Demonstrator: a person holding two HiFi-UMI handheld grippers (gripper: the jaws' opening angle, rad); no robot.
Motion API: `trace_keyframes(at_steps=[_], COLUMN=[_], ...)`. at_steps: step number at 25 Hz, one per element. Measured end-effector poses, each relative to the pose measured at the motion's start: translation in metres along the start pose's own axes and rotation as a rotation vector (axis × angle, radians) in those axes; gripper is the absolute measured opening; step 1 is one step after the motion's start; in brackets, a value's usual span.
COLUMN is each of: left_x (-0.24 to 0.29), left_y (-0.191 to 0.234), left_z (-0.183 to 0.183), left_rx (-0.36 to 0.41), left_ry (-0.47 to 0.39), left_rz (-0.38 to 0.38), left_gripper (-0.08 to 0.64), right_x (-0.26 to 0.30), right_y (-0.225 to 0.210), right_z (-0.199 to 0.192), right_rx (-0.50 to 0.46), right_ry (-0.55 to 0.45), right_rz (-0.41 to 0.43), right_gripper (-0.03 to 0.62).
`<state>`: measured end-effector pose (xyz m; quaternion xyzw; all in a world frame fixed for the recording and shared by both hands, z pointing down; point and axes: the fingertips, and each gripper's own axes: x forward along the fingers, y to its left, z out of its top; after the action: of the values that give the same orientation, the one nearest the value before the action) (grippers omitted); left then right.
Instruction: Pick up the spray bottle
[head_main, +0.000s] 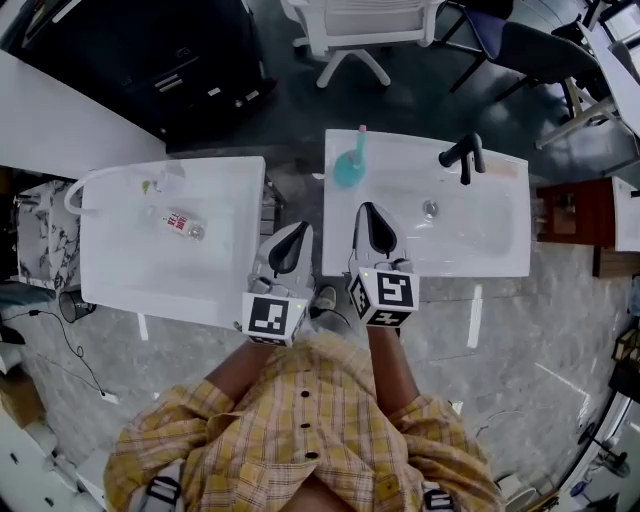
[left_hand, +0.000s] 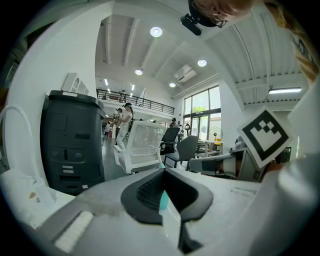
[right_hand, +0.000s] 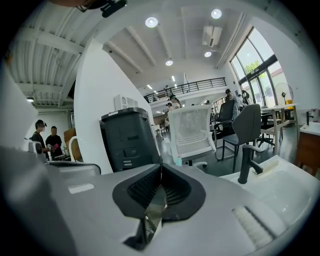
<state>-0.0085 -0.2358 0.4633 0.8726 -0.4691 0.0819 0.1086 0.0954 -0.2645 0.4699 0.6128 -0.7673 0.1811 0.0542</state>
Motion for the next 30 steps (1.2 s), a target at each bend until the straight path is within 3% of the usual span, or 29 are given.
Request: trace_keyframes(at_steps=[6, 19, 30], left_x=[0.020, 0.037, 0.045], left_y=[0.011, 0.023, 0.024], left_z=[-0.009, -0.026, -0.041], left_rx=[-0.004, -0.076, -0.094], left_ry=[0.009, 0.052, 0.089], left_rz=[-0.002, 0.027, 0.026], left_gripper=[0.000, 0.000, 0.000], right_x=[0.028, 0.084, 0.121], right_y=[-0.010, -0.032, -0.044], right_z=[-0.008, -0.028, -0.040], right_rx=[0.013, 0.020, -0.008], right_ry=[0.023, 0.054, 0.091], right_rz=[-0.010, -0.044, -0.089], right_gripper=[0.013, 0.120, 0.141])
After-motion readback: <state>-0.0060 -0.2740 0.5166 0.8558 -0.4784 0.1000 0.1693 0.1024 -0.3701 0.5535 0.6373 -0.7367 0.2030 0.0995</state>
